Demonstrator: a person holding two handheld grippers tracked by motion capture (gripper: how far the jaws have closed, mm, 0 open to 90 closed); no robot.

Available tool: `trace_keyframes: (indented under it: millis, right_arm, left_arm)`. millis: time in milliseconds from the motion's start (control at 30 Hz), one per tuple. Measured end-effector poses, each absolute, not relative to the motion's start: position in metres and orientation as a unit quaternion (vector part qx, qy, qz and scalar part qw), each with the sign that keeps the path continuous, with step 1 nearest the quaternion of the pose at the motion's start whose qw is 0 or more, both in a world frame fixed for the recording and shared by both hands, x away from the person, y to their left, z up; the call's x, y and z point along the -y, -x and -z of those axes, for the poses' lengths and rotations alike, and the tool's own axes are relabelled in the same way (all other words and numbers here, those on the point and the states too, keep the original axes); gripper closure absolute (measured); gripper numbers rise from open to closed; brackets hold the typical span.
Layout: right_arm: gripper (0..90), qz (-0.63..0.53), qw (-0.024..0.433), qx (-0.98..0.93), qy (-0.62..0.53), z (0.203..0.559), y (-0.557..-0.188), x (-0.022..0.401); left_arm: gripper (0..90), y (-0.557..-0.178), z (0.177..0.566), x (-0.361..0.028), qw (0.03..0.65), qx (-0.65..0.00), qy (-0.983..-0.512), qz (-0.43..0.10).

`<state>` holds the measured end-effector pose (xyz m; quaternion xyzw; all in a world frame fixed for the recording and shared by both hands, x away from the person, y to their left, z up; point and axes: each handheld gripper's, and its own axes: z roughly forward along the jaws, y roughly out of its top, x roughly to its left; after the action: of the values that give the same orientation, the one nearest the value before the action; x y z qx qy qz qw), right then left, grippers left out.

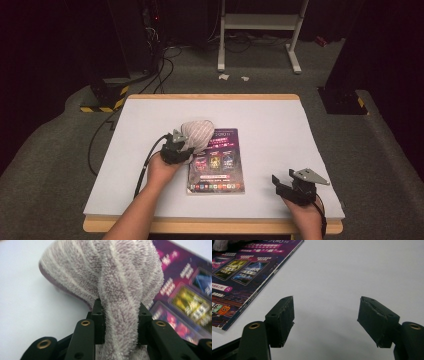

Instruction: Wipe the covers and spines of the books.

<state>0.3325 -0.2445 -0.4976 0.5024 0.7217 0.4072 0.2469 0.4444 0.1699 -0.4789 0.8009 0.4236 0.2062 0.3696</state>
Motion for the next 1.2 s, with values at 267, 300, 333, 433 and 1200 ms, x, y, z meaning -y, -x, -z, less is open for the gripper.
trace_keyframes:
  millis: [267,300,333,433,1200]
  right_arm:
    - [29.2,-0.412,0.245,-0.722,-0.500,0.498,-0.333,0.246]
    - [29.2,-0.412,0.245,-0.723,-0.498,0.497,-0.333,0.246]
    - [29.2,-0.413,0.245,-0.723,-0.497,0.497,-0.333,0.246]
    - [29.2,-0.415,0.243,-0.722,-0.498,0.497,-0.332,0.245]
    - [29.3,-0.428,0.233,-0.722,-0.491,0.495,-0.330,0.243]
  left_arm:
    - [68.5,-0.478,0.474,-0.155,0.340,-0.432,-0.806,-0.218]
    - [68.5,-0.482,0.477,-0.153,0.330,-0.435,-0.809,-0.215]
    - [68.5,-0.487,0.480,-0.150,0.324,-0.435,-0.813,-0.213]
    - [68.4,-0.495,0.485,-0.139,0.313,-0.433,-0.819,-0.210]
    - [68.3,-0.501,0.484,-0.013,0.332,-0.361,-0.855,-0.166]
